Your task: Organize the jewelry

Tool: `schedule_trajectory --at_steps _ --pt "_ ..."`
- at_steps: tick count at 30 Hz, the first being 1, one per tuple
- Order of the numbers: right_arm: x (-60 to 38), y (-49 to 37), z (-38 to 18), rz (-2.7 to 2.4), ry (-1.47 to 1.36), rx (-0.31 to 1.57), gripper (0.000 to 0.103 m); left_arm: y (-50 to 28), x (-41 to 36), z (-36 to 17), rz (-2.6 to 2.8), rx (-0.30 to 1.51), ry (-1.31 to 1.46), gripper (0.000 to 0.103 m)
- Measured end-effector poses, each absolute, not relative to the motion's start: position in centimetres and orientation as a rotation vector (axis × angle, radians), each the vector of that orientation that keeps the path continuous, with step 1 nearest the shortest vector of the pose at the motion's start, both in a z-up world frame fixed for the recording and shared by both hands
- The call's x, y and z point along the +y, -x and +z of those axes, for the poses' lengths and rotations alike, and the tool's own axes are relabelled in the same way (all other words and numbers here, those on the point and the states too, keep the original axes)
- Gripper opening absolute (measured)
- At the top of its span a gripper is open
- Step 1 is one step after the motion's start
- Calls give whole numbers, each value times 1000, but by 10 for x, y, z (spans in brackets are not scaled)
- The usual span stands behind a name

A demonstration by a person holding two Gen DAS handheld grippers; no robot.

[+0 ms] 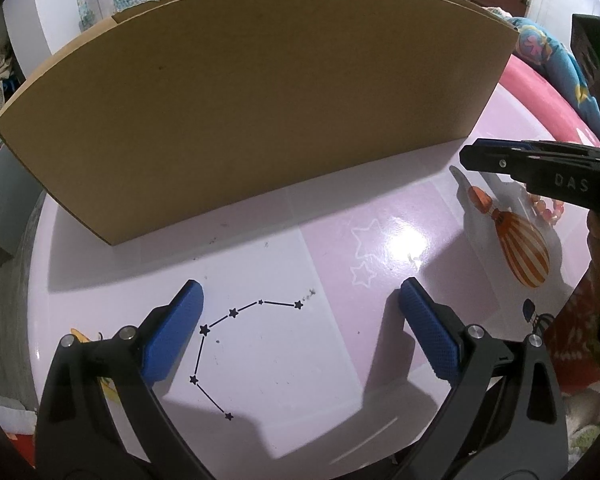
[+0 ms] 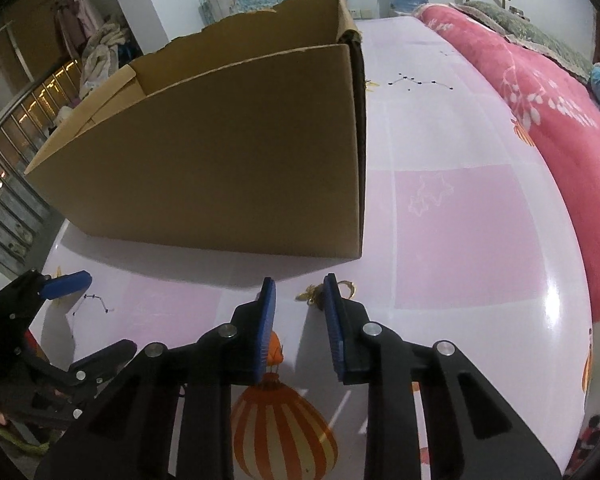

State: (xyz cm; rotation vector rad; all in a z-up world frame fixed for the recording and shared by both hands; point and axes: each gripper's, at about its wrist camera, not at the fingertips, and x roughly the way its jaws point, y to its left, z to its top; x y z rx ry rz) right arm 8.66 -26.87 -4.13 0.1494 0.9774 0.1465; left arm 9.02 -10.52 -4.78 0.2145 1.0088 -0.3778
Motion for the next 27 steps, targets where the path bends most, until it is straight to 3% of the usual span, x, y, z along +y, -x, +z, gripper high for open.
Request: schedule_trajectory --at_steps 3,27 --pt "-266 -89 -42 144 -126 983 11 -88 -105 -45 -381 1005 -216 95" --pt "-221 -49 -34 359 -101 1035 9 -83 -106 -50 -400 977 -222 95"
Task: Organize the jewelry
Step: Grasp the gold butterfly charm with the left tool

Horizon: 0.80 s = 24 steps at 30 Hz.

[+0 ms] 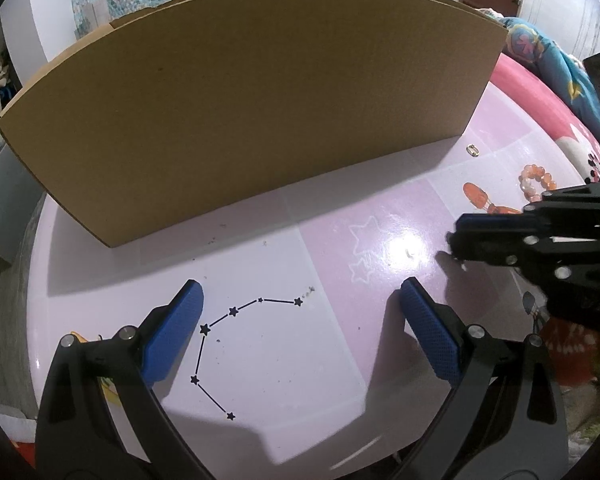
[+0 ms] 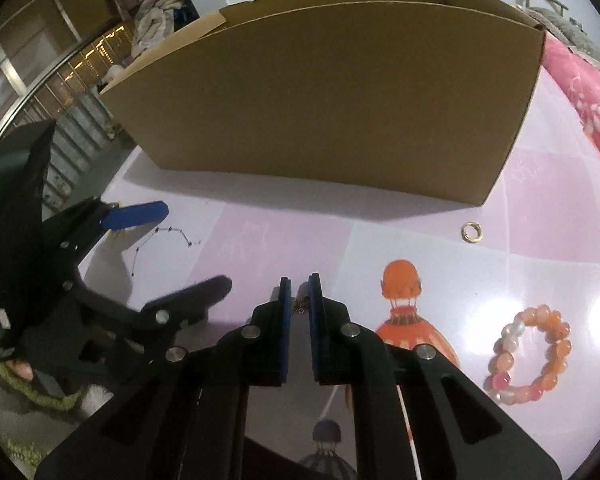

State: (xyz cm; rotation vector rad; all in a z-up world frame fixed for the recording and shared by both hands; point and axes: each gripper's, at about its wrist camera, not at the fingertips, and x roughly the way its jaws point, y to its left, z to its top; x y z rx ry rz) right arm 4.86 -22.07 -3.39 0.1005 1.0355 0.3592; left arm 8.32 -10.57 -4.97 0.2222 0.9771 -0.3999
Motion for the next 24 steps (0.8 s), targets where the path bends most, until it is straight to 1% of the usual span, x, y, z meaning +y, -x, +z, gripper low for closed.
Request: schedule_trajectory --at_steps 2,4,5,10,15,16,18,19,21,22,24 --pt "-228 -47 -28 346 -106 1022 11 -82 -105 -51 -403 976 -223 95" --pt "-243 -44 -21 303 -112 996 21 -80 -105 -51 -407 973 -226 95" --pt "-251 -43 -17 280 -119 985 23 -80 -105 -51 -410 973 -227 95" --pt "-284 -42 -14 189 -167 962 24 -82 -102 -48 -438 980 -217 95" --pt "-296 -46 -19 136 -230 951 24 -66 -114 -26 -581 859 -194 94" --pt "-296 -46 -19 131 -235 946 24 -62 -121 -24 -617 842 -208 92" --pt "-292 -48 -19 131 -243 937 24 -57 -133 -24 -677 842 -230 71" --pt "-294 -48 -19 132 -247 934 24 -56 -138 -26 -699 854 -241 68" --pt "-295 -48 -19 136 -256 926 24 -53 -149 -32 -742 877 -271 48" --pt "-296 -48 -19 138 -259 923 24 -53 -152 -35 -752 888 -283 45" --pt "-297 -47 -21 141 -264 918 24 -50 -161 -38 -767 900 -299 32"
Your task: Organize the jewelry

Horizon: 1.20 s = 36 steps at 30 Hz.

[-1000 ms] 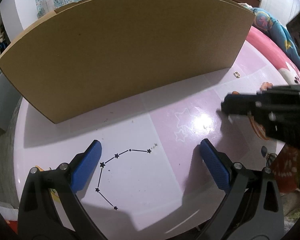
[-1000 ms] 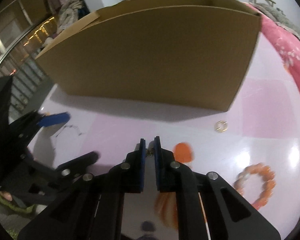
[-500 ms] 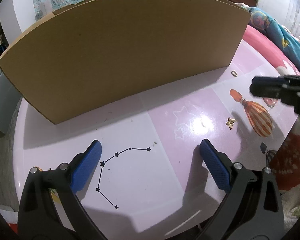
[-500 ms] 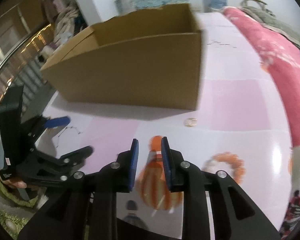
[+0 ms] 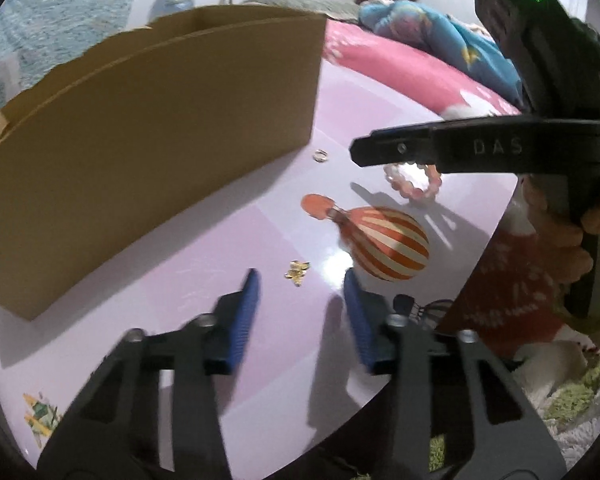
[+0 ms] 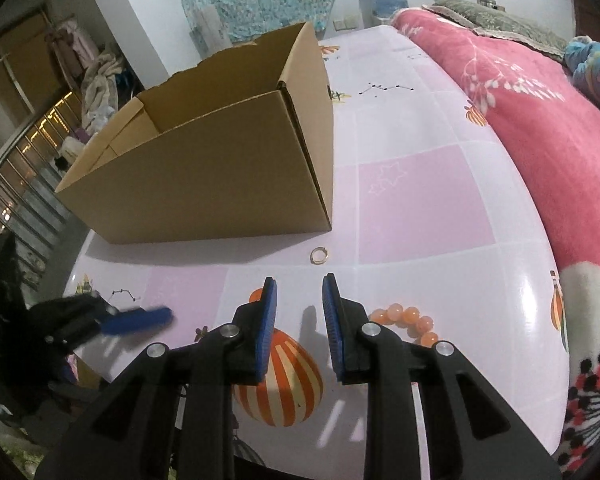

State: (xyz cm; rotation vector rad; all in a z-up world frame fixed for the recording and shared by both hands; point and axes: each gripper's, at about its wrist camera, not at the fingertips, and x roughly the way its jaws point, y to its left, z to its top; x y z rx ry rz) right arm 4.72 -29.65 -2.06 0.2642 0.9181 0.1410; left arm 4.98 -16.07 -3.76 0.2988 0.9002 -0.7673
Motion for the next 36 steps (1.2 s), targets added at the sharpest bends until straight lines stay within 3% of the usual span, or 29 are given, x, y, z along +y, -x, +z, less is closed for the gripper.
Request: schedule_trajectory --at_steps 3,11,14,36 --pt "-299 -46 -23 146 -279 912 24 -57 -163 -38 -765 915 -309 23" --pt "-304 -45 -27 157 -294 903 24 -59 -175 -38 -765 901 -419 16" --pt "-305 -45 -28 158 -301 898 24 -58 -178 -37 -785 908 -440 8" --pt "-303 -48 -21 145 -272 883 24 -52 -172 -28 -758 893 -425 6"
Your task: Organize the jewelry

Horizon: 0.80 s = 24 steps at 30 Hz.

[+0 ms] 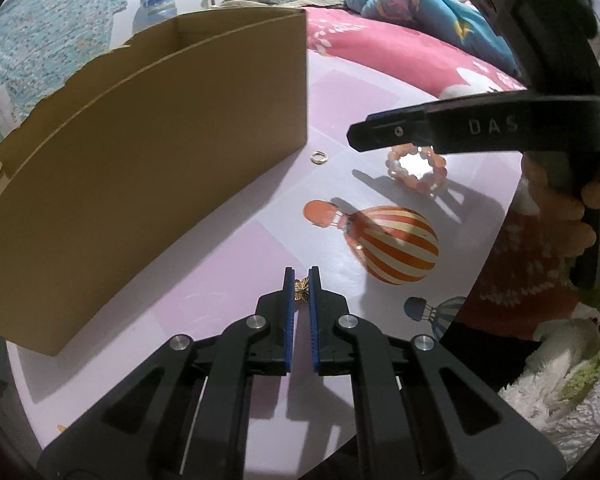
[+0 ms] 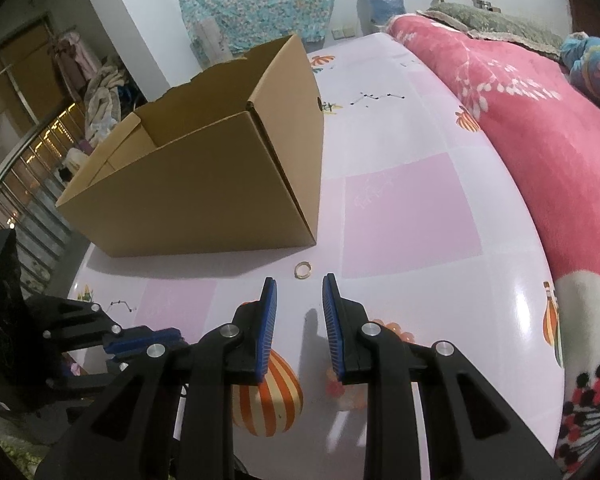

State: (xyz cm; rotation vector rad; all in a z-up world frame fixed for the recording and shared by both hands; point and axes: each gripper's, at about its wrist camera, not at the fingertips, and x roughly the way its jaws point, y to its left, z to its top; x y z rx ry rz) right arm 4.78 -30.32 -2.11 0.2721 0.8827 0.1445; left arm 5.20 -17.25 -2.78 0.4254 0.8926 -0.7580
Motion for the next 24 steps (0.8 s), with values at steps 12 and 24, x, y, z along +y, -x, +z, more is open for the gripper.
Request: schedule_trajectory --at_steps 12,24 --pt "-284 -78 -34 115 -154 949 24 -72 -156 -21 -629 955 -334 6" --pt "-271 -85 -41 98 -35 948 23 -84 -153 -22 -580 1001 -297 6"
